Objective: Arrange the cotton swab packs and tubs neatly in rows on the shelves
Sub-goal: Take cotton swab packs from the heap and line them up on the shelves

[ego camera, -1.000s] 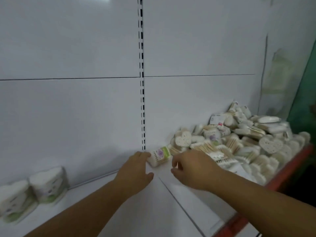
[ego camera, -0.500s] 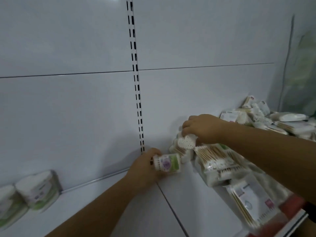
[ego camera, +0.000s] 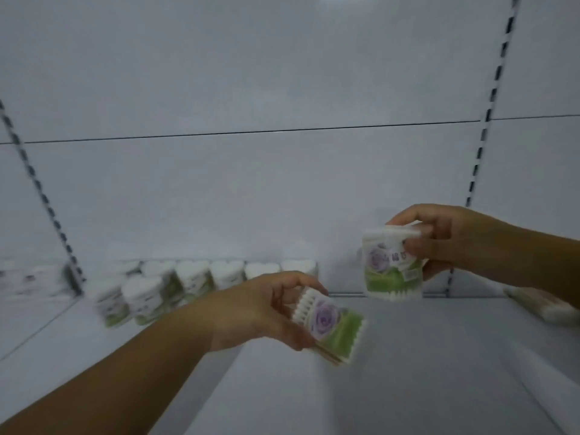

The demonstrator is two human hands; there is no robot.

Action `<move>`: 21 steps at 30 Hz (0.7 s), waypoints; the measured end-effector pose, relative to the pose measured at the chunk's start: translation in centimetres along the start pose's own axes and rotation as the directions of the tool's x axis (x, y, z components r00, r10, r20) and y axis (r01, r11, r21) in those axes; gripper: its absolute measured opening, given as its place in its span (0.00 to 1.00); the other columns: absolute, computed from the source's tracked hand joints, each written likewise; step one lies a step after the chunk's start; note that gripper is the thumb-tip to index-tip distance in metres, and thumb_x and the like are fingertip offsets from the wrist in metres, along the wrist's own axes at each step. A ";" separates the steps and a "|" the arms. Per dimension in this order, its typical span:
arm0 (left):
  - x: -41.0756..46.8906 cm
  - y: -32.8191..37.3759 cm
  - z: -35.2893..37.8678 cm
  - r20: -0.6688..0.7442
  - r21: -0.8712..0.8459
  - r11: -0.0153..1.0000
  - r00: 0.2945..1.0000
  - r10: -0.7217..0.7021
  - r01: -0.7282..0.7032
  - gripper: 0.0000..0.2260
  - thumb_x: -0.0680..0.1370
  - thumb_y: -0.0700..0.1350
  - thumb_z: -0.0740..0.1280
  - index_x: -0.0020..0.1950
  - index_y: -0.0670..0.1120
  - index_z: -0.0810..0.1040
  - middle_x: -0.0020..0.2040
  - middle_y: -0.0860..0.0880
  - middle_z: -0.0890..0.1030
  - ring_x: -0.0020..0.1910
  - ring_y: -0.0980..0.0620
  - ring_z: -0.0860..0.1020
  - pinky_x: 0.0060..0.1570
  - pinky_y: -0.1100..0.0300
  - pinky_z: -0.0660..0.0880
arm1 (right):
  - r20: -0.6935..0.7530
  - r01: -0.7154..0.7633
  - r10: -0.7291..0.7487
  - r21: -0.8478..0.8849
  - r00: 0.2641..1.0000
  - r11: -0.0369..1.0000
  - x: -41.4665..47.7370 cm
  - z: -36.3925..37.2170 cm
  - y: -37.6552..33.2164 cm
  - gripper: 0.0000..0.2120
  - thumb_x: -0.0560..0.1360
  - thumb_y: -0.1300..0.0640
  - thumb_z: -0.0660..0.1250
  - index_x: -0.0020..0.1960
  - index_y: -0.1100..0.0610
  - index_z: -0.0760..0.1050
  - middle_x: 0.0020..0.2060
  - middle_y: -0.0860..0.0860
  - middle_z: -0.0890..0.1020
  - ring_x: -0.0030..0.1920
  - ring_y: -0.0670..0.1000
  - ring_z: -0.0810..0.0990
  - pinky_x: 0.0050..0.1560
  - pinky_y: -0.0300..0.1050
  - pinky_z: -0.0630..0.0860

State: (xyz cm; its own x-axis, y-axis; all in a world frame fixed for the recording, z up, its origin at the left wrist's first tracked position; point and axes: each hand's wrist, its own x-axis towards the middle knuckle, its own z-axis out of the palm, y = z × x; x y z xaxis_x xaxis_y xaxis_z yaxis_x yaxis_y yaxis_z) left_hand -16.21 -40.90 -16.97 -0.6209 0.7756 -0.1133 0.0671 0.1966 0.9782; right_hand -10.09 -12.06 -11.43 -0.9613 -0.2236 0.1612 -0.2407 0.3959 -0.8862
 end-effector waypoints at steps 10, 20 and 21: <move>-11.7 -1.5 -9.8 -0.114 0.963 0.267 0.957 0.265 0.041 0.26 0.71 0.48 0.75 0.65 0.62 0.69 0.60 0.61 0.69 0.54 0.60 0.73 0.52 0.63 0.73 | 0.103 0.039 0.008 -0.443 0.995 0.896 7.8 17.5 -0.2 0.16 0.68 0.53 0.77 0.50 0.41 0.76 0.46 0.43 0.82 0.44 0.38 0.80 0.44 0.32 0.75; -6.0 -4.2 -15.8 0.191 0.972 -0.202 0.899 0.394 -0.118 0.24 0.72 0.34 0.65 0.67 0.48 0.71 0.64 0.47 0.72 0.56 0.45 0.74 0.51 0.52 0.74 | -0.027 0.186 -0.506 -0.911 0.862 0.367 10.6 22.7 3.0 0.17 0.74 0.43 0.61 0.50 0.53 0.81 0.43 0.49 0.78 0.41 0.49 0.74 0.36 0.36 0.67; -5.8 -4.8 -15.9 0.177 0.977 -0.176 0.904 0.388 -0.116 0.24 0.72 0.34 0.65 0.67 0.48 0.71 0.64 0.47 0.72 0.57 0.46 0.74 0.51 0.52 0.75 | -0.033 0.165 -0.514 -0.928 0.857 0.334 10.7 22.8 2.9 0.17 0.74 0.44 0.61 0.49 0.54 0.81 0.42 0.50 0.77 0.40 0.49 0.74 0.35 0.36 0.65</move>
State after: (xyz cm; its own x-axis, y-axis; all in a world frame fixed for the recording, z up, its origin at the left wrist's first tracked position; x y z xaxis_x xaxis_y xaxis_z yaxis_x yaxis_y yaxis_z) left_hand -25.36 -55.88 -18.22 -0.3969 0.8842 0.2464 0.8236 0.4615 -0.3296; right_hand -17.98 -33.65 -22.19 -0.7048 -0.3660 0.6077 -0.3634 0.9220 0.1337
